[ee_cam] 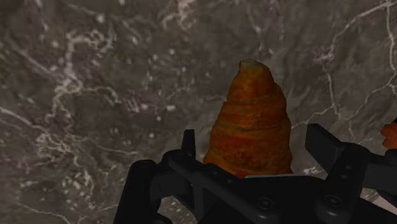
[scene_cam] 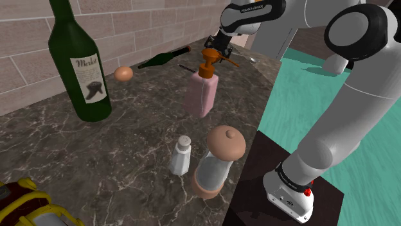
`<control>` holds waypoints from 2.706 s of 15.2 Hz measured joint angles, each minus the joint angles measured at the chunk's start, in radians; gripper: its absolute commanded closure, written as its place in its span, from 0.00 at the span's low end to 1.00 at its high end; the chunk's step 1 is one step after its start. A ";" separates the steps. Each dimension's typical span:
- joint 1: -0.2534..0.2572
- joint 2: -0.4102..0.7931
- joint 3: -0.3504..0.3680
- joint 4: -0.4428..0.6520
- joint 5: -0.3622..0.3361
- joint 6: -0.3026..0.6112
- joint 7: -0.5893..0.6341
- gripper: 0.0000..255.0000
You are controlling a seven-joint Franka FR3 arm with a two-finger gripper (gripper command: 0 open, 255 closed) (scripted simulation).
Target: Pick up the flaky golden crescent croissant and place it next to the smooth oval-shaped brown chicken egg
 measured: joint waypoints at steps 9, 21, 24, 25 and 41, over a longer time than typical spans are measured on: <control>0.000 0.000 0.000 0.000 0.000 0.000 0.000 1.00; -0.001 -0.019 -0.001 0.069 -0.003 -0.087 0.005 1.00; 0.000 -0.022 -0.001 0.108 -0.004 -0.129 0.008 1.00; -0.001 -0.023 -0.001 0.119 -0.004 -0.142 0.007 1.00; 0.024 -0.074 0.015 0.224 -0.020 -0.296 0.059 1.00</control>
